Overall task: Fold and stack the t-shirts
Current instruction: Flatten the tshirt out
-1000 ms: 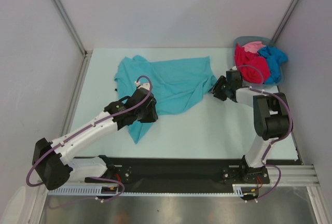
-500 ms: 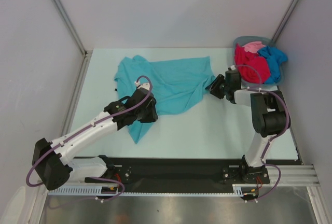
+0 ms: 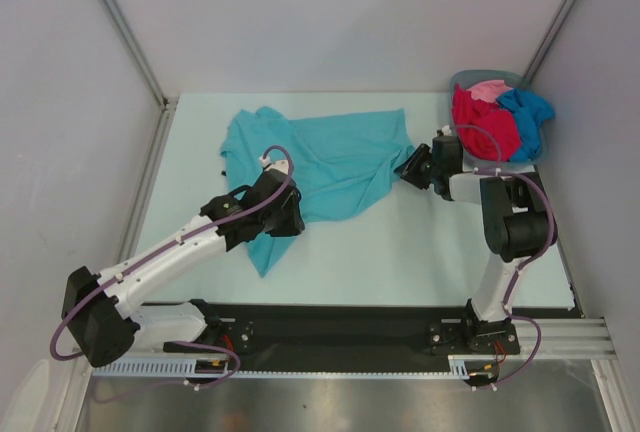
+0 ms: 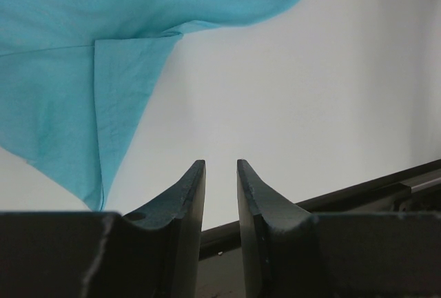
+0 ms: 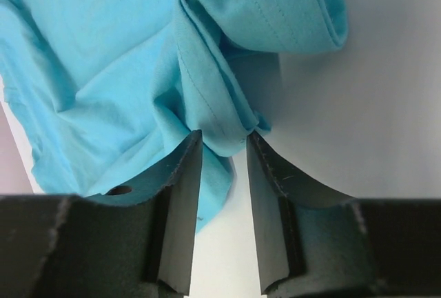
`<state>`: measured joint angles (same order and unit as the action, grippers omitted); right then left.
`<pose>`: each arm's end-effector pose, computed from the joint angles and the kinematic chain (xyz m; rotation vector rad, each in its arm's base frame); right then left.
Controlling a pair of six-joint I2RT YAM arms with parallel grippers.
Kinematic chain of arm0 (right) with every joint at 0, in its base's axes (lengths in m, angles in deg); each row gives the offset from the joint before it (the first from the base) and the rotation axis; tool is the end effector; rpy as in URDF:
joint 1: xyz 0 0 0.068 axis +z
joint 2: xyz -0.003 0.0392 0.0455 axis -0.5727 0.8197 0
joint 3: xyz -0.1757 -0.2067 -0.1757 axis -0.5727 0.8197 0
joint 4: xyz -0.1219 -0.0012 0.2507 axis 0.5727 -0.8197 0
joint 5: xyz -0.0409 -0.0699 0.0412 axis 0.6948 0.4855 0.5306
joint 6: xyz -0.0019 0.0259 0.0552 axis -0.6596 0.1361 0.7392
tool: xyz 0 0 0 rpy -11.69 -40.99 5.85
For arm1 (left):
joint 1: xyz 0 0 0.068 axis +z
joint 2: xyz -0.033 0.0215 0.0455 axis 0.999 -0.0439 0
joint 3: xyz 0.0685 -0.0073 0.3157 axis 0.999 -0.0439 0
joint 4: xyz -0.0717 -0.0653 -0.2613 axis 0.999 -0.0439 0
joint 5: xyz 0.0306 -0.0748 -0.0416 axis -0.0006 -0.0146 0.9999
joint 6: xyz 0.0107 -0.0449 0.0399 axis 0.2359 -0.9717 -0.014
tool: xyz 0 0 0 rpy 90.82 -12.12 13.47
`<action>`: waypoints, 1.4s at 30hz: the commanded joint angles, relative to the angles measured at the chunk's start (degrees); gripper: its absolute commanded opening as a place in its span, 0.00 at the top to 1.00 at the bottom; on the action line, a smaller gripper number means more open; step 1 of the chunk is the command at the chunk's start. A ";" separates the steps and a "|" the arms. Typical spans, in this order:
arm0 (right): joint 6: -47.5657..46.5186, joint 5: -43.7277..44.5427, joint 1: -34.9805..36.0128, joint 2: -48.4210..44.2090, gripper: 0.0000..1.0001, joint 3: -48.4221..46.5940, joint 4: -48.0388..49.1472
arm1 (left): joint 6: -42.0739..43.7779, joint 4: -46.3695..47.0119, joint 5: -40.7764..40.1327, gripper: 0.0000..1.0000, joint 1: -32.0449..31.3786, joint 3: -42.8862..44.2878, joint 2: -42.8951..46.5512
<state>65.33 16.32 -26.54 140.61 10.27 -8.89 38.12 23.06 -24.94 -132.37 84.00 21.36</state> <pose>0.4088 0.0707 0.1733 0.5121 2.2492 0.7058 0.1796 -0.1689 0.3170 0.0383 2.4987 -0.4596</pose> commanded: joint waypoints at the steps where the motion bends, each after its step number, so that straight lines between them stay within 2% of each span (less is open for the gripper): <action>1: -0.28 -1.09 -0.14 1.74 0.64 -0.06 3.53 | 0.79 0.91 0.25 0.70 -0.29 1.76 1.06; 3: -0.19 -1.18 -0.06 2.18 0.71 -0.23 3.62 | 0.79 0.91 0.25 0.70 -0.21 1.76 1.23; 5: -0.37 -1.18 -0.05 2.36 0.72 -0.32 3.54 | 0.79 0.91 0.25 0.70 -0.21 1.76 1.32; 7: -0.72 -0.83 -0.05 2.18 0.67 -0.15 2.93 | 0.88 0.91 0.25 0.70 -0.29 2.02 1.32; 8: -0.89 -0.39 -0.05 1.66 0.60 -0.06 2.57 | 0.96 0.82 0.16 0.70 -0.29 2.02 1.23; 12: -2.65 2.51 -0.14 -0.36 0.48 -0.41 -1.81 | 1.14 0.55 0.07 0.70 -0.29 2.55 1.06; 18: -4.06 4.45 -1.46 -1.51 0.46 -1.03 -4.63 | 1.31 0.55 0.25 0.70 -0.29 2.72 0.71; 23: -3.27 3.40 -2.08 -3.01 0.46 1.34 -3.24 | 1.40 0.46 0.07 0.70 -0.29 2.72 0.62; 32: -0.19 -2.84 -1.90 3.14 0.46 -0.76 3.62 | 1.49 0.38 -0.01 0.70 -0.20 2.99 0.35; 38: 0.16 -3.02 -0.58 4.82 0.48 -2.43 4.24 | 1.40 0.29 -0.28 0.70 -0.29 2.64 0.44; 40: -0.01 -2.94 -0.41 4.82 0.51 -2.61 3.80 | 1.32 0.38 -0.19 0.70 -0.29 2.64 0.44; 42: -0.45 -2.41 -0.41 4.21 0.63 -2.87 2.23 | 1.32 0.29 -0.19 0.70 -0.20 2.81 0.35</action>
<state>65.20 13.88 -27.37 144.23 8.87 -5.00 38.30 23.01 -24.94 -132.37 84.81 21.16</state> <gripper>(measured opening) 0.430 0.301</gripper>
